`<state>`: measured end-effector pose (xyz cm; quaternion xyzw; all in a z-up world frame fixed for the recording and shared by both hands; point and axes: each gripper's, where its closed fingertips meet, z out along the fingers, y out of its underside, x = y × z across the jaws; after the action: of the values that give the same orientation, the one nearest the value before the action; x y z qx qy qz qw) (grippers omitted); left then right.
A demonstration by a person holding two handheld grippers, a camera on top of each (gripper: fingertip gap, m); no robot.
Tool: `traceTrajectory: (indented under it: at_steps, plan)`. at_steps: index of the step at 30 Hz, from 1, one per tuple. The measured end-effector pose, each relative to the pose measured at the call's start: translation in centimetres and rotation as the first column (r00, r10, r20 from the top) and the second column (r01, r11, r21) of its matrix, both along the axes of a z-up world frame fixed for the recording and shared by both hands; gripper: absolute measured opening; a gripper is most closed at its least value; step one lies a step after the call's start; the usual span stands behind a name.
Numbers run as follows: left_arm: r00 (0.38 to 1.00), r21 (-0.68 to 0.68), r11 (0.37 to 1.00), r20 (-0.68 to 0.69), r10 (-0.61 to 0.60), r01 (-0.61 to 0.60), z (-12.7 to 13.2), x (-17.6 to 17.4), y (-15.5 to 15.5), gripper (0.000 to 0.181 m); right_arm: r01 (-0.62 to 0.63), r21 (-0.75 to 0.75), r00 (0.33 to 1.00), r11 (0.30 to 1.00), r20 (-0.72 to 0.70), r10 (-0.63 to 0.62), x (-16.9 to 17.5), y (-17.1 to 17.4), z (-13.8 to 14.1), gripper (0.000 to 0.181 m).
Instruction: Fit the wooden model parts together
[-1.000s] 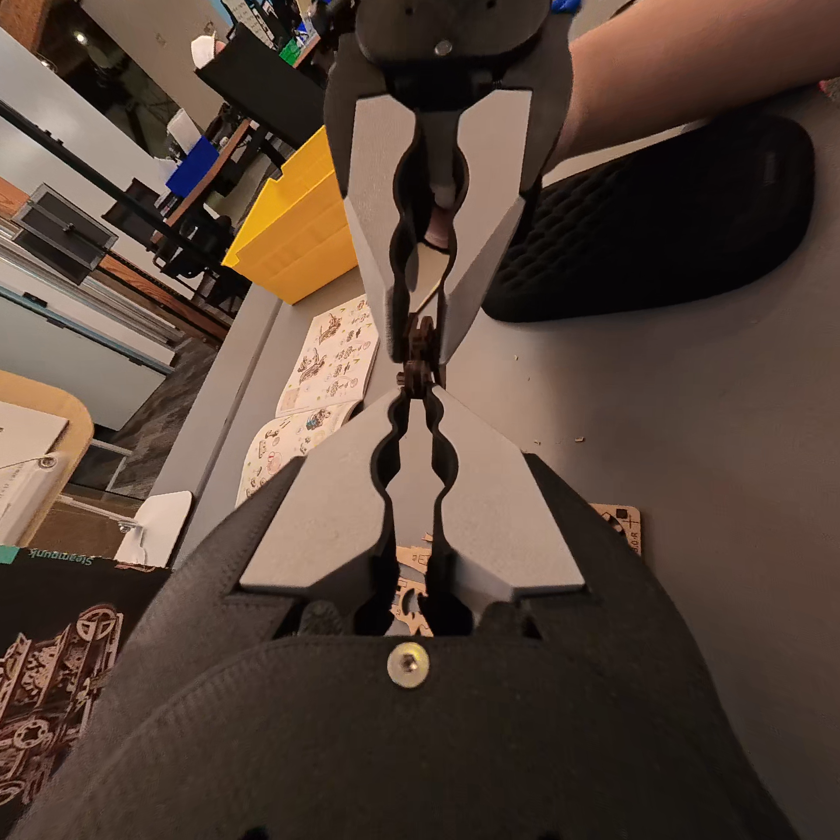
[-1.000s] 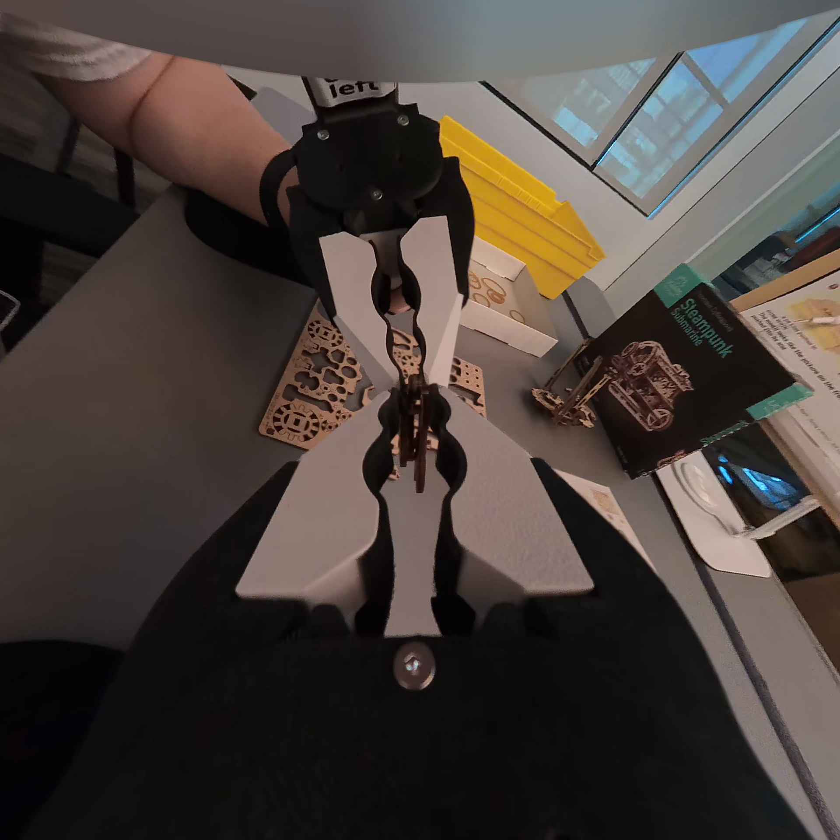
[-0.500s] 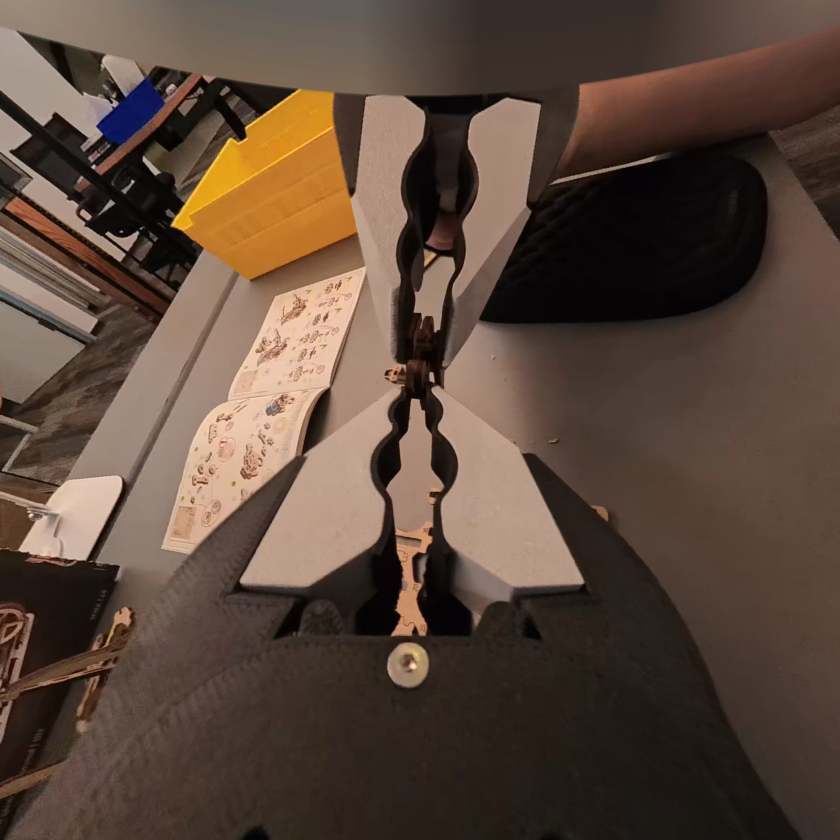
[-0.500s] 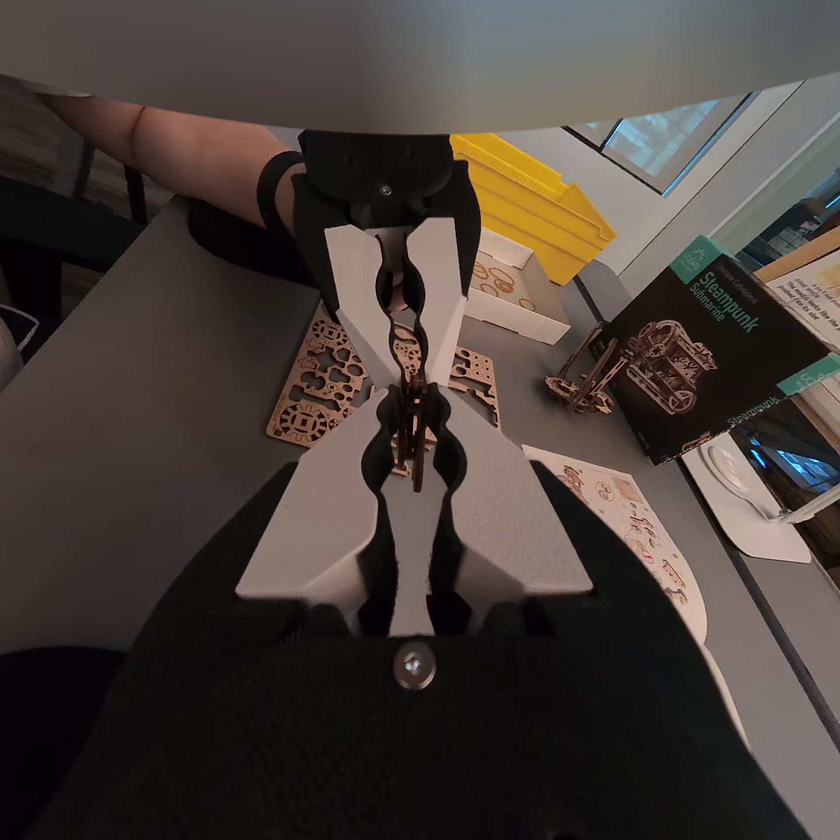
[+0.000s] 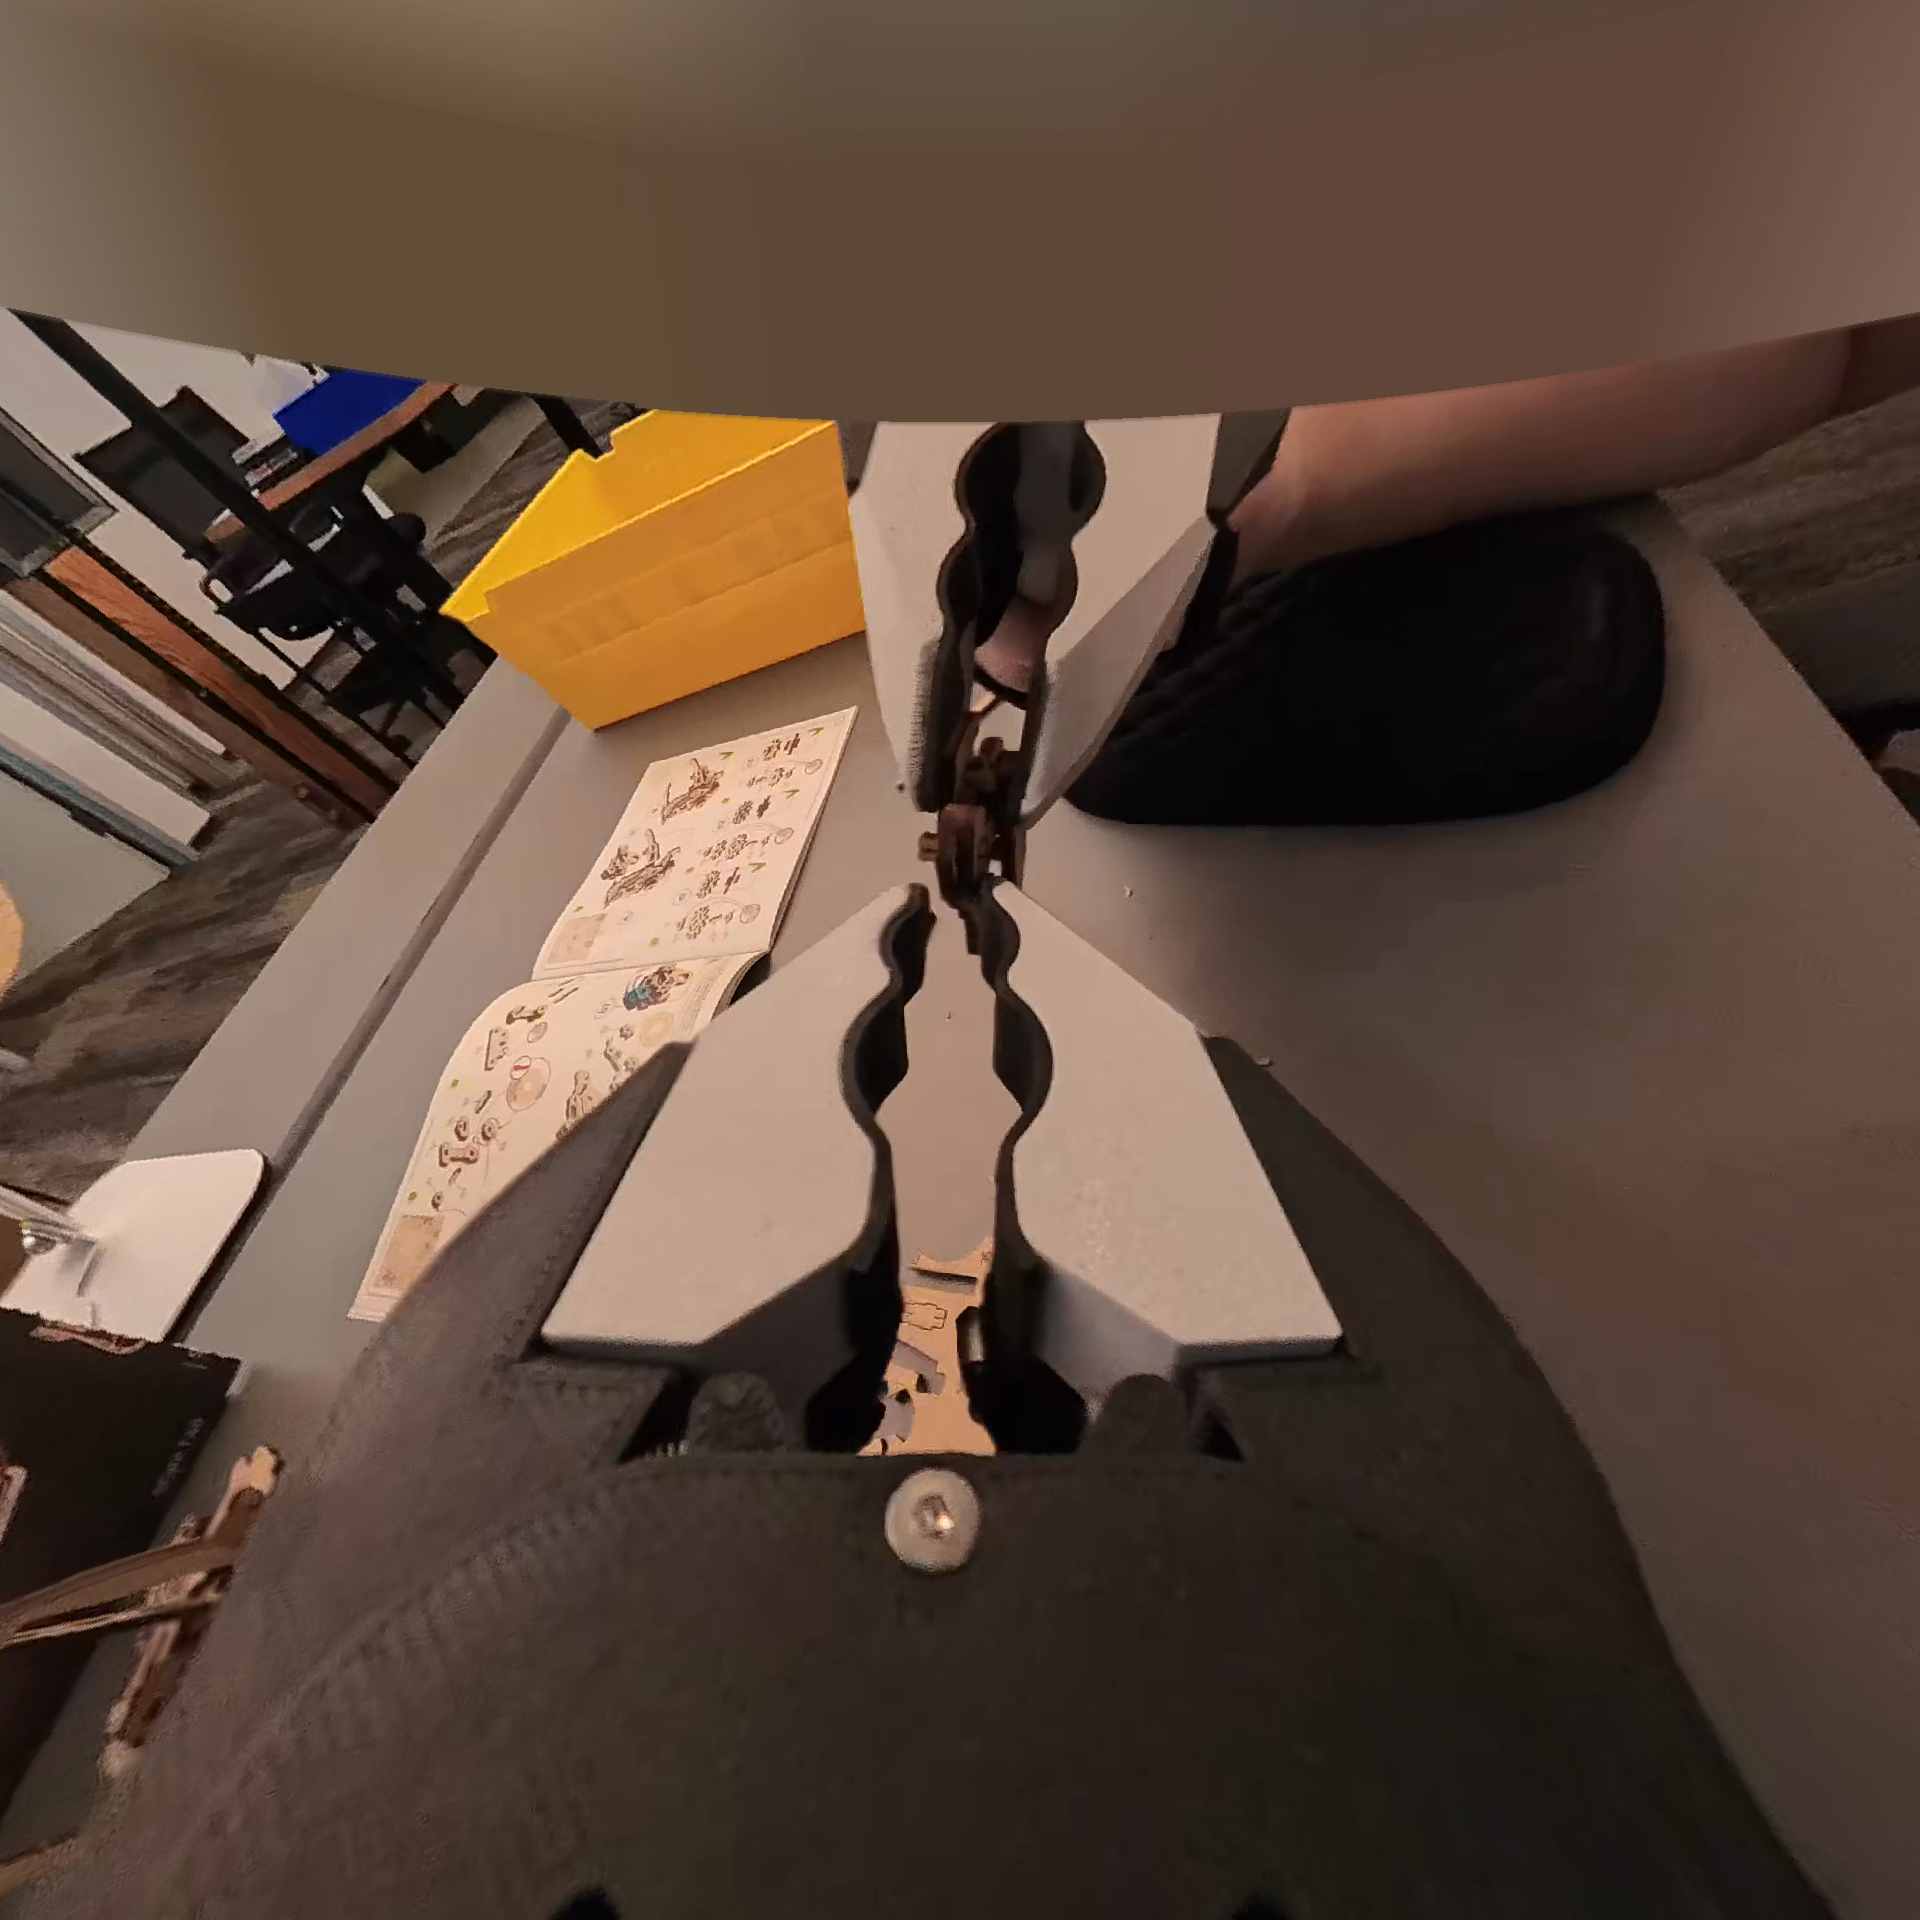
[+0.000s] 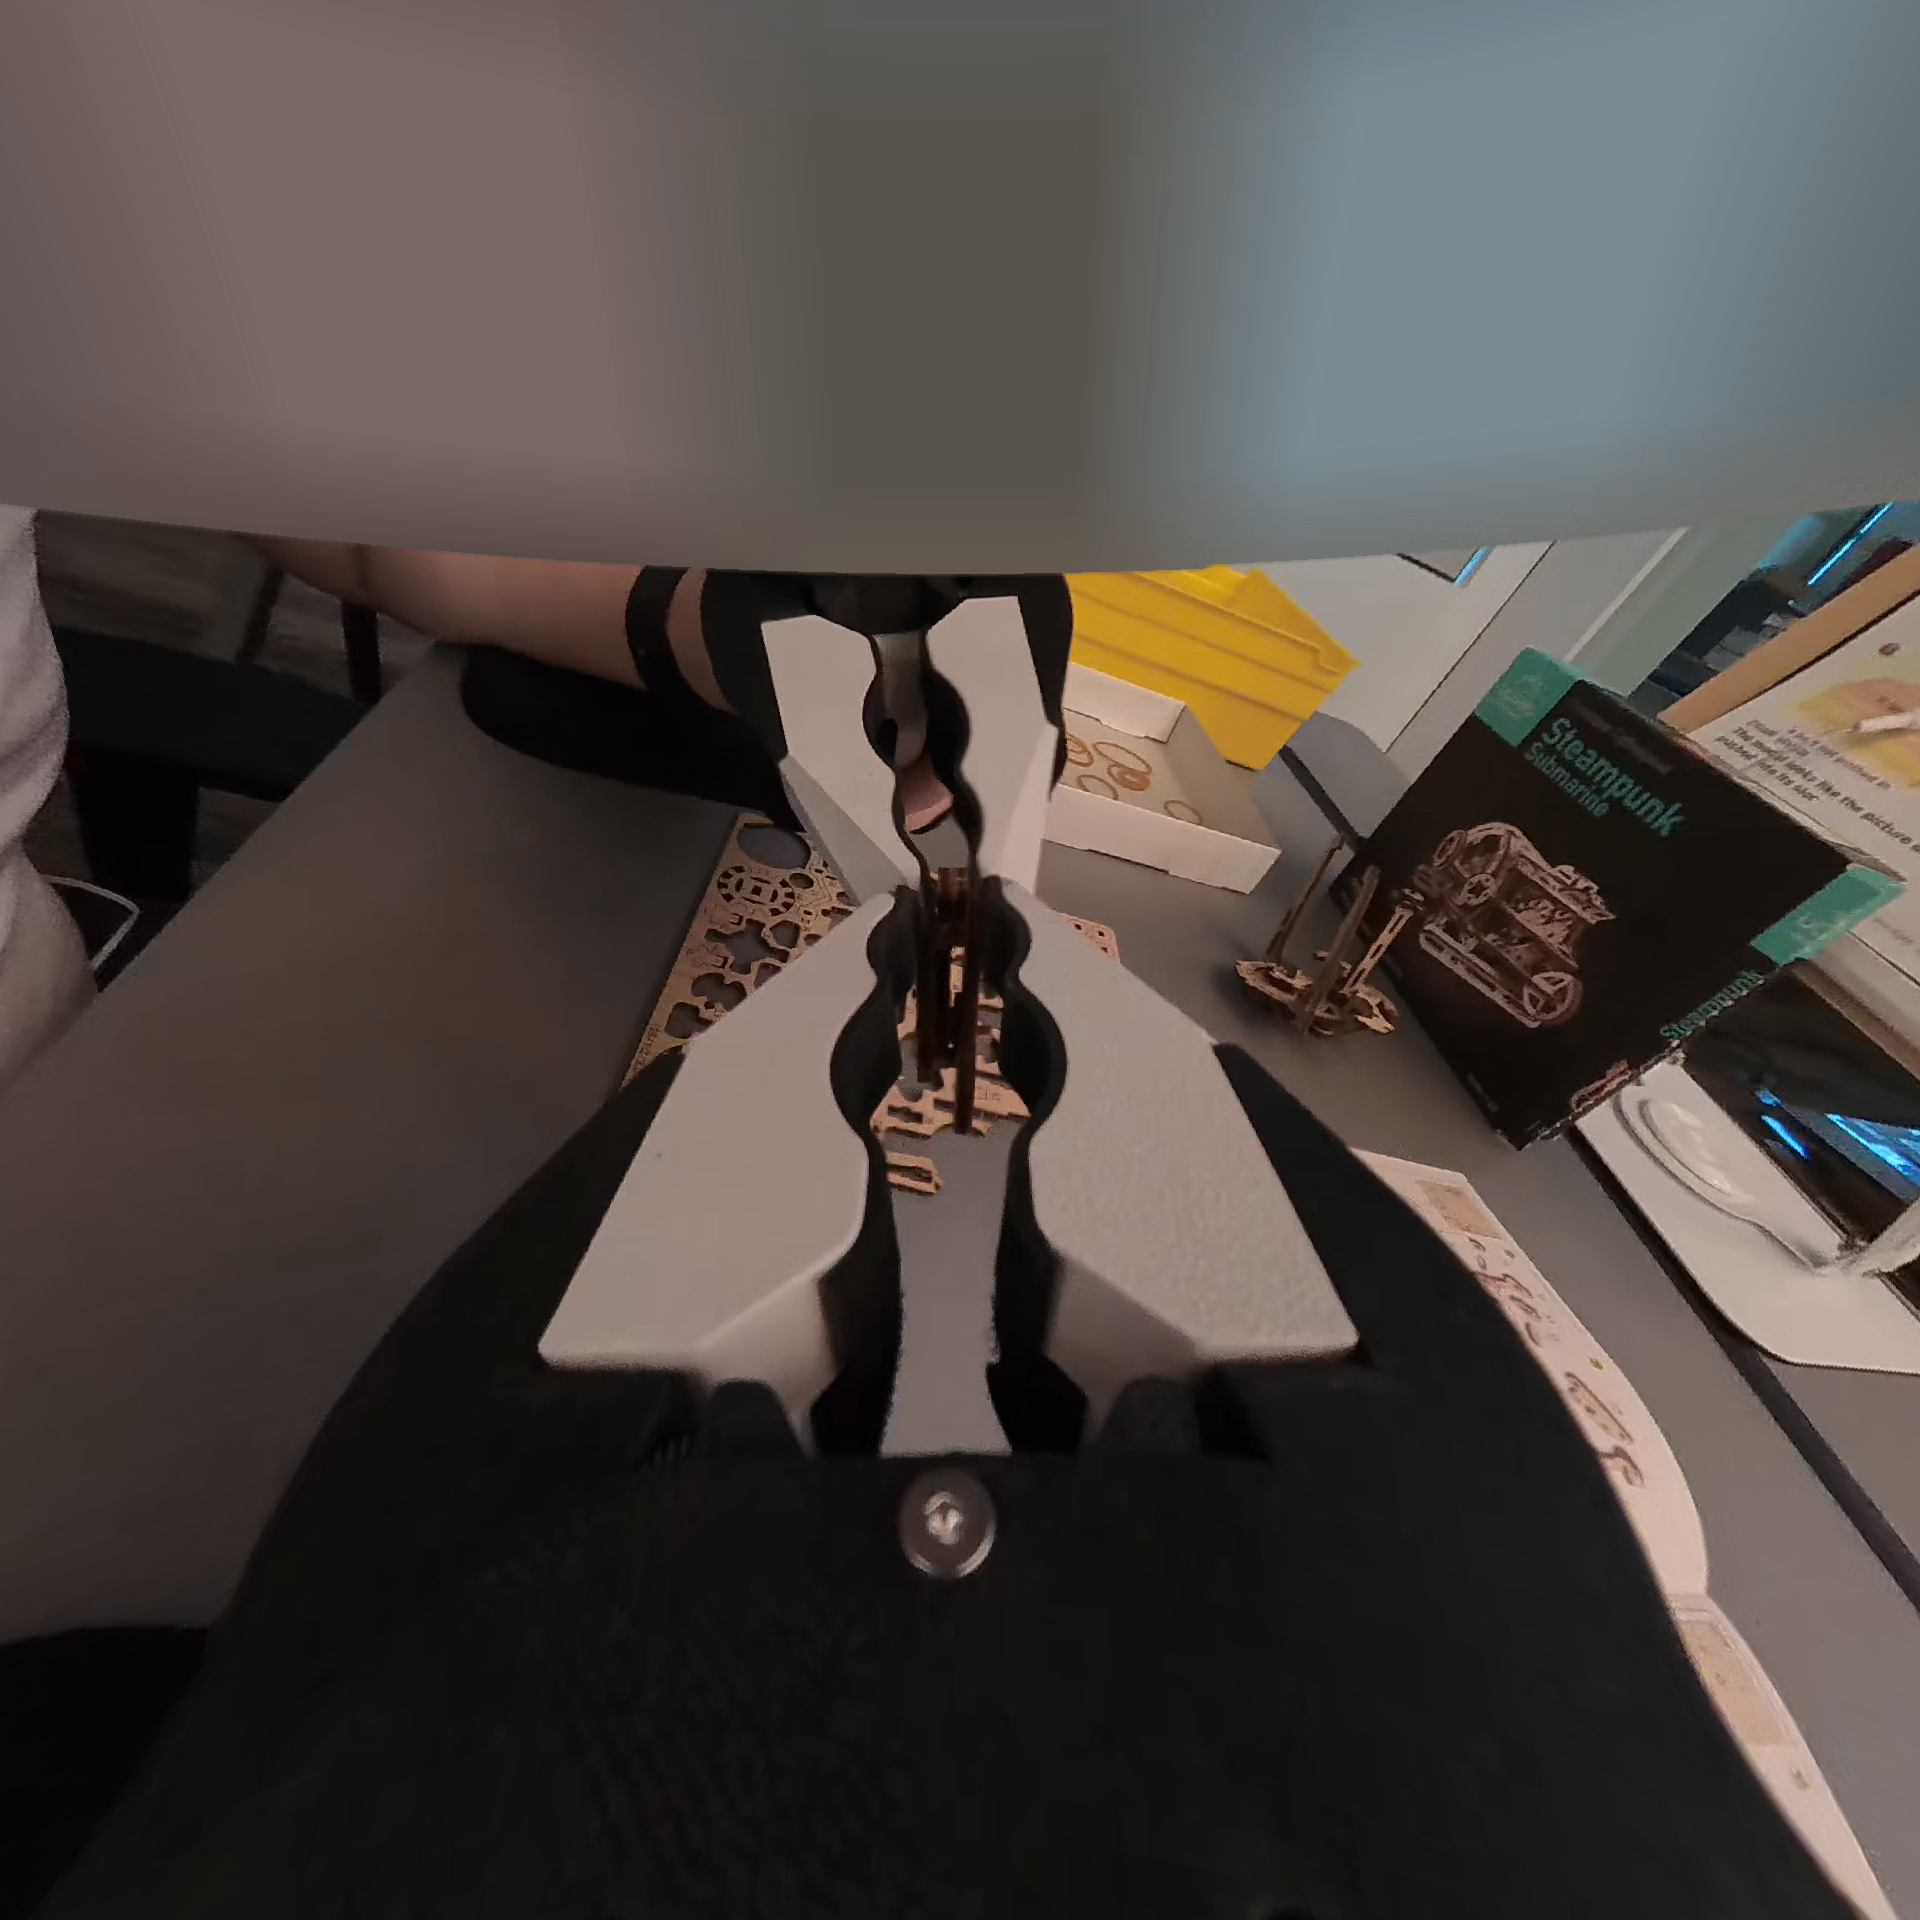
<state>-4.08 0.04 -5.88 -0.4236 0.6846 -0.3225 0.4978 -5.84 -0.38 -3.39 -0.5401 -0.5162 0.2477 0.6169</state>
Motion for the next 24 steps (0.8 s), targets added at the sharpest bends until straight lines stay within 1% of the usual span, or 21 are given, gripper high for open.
traceTrajectory:
  at_steps: [3, 7, 11, 14, 17, 20, 23, 24]
  plan:
    - [1.0, 0.065, 0.998, 0.006, 0.004, -0.005, -0.1, 0.0, 0.0, 0.004, -0.008, 0.016, 1.0, 1.0, 0.012, 0.008, 0.1, -0.1, -0.1, 0.01]
    - [0.999, 0.165, 0.986, -0.026, 0.039, -0.034, -0.8, 0.0, 0.5, 0.004, 0.029, 0.067, 0.992, 0.997, 0.118, -0.037, 0.6, 0.3, -0.7, 0.013]
    - [0.997, 0.2, 0.979, -0.055, 0.058, -0.046, -1.1, 0.0, 0.6, 0.004, 0.034, 0.083, 0.98, 0.996, 0.192, -0.049, 0.6, 0.2, -1.4, 0.011]
    - [0.998, 0.215, 0.976, -0.033, 0.05, -0.042, -0.9, 0.0, 0.2, 0.006, 0.012, 0.084, 0.983, 0.996, 0.181, -0.027, 0.6, -0.2, -1.1, 0.01]
    - [0.998, 0.186, 0.981, 0.005, 0.056, -0.056, 0.1, 0.0, 0.3, 0.022, -0.035, 0.052, 0.993, 0.998, 0.111, 0.029, 0.5, -0.8, -0.4, 0.01]
    - [0.999, 0.124, 0.992, 0.04, 0.024, -0.029, 0.8, -0.2, -0.1, 0.025, -0.073, 0.059, 0.997, 0.996, 0.041, 0.07, 0.4, -1.2, 0.4, 0.01]
    - [0.996, 0.053, 0.998, 0.078, -0.034, 0.03, 1.6, -0.4, -0.6, 0.029, -0.098, 0.088, 0.995, 0.991, -0.001, 0.099, 0.4, -1.8, 1.2, 0.01]
    - [0.994, 0.012, 0.998, 0.084, -0.068, 0.067, 1.7, -0.5, -1.1, 0.035, -0.097, 0.099, 0.995, 0.99, -0.002, 0.097, 0.5, -1.8, 1.4, 0.01]
